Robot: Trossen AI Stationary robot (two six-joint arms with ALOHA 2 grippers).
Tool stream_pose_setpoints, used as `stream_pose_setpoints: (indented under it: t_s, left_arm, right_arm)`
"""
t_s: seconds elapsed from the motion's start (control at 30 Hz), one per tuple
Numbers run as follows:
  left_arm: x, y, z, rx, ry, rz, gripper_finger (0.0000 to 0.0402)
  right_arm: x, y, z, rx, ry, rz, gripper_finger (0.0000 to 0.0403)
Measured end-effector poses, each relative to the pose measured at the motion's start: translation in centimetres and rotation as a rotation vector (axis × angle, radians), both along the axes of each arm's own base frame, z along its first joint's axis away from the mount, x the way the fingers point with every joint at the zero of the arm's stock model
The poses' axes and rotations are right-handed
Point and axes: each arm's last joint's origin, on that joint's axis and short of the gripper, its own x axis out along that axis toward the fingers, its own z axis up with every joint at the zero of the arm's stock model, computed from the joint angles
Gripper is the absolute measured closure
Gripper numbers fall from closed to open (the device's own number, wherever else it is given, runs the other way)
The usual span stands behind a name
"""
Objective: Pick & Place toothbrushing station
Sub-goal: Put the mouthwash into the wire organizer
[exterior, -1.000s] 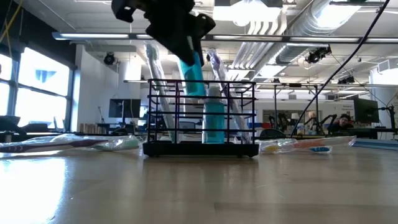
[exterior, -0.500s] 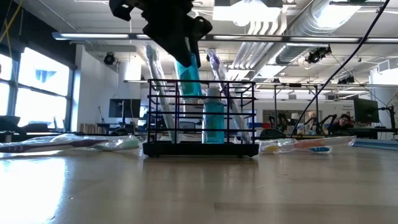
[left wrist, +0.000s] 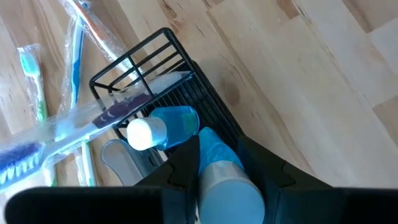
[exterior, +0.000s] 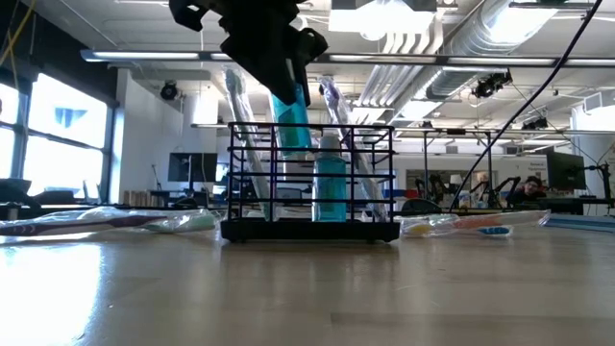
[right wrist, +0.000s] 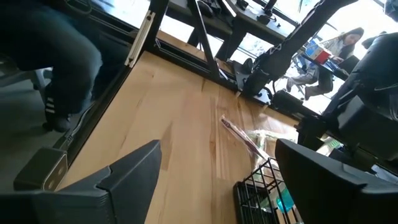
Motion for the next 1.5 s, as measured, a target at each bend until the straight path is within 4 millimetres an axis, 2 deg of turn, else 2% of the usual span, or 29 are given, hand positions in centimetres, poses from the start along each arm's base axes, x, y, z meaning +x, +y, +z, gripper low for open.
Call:
stream_pose_setpoints:
  t_s: [0.4, 0.73, 1.27, 1.5]
  left_arm:
    - [0.0, 0.0, 0.0, -0.039, 0.011, 0.071, 0.0317]
    - [0.4, 0.0, -1.0, -0.054, 0.045, 0.13, 0.0317]
    - [0.7, -0.1, -0.6, -0.08, -0.002, 0.129, 0.0317]
    - [1.1, -0.2, 0.5, -0.081, -0.002, 0.129, 0.0317]
  right_arm:
    - [0.1, 0.0, 0.0, 0.005, 0.005, 0.011, 0.0094]
    - [0.1, 0.0, 0.0, 0.007, 0.008, 0.017, 0.0094]
    - [0.0, -0.1, -0.2, -0.008, 0.024, 0.021, 0.0094]
    - [0.0, 0.0, -0.3, -0.006, 0.034, 0.037, 0.0094]
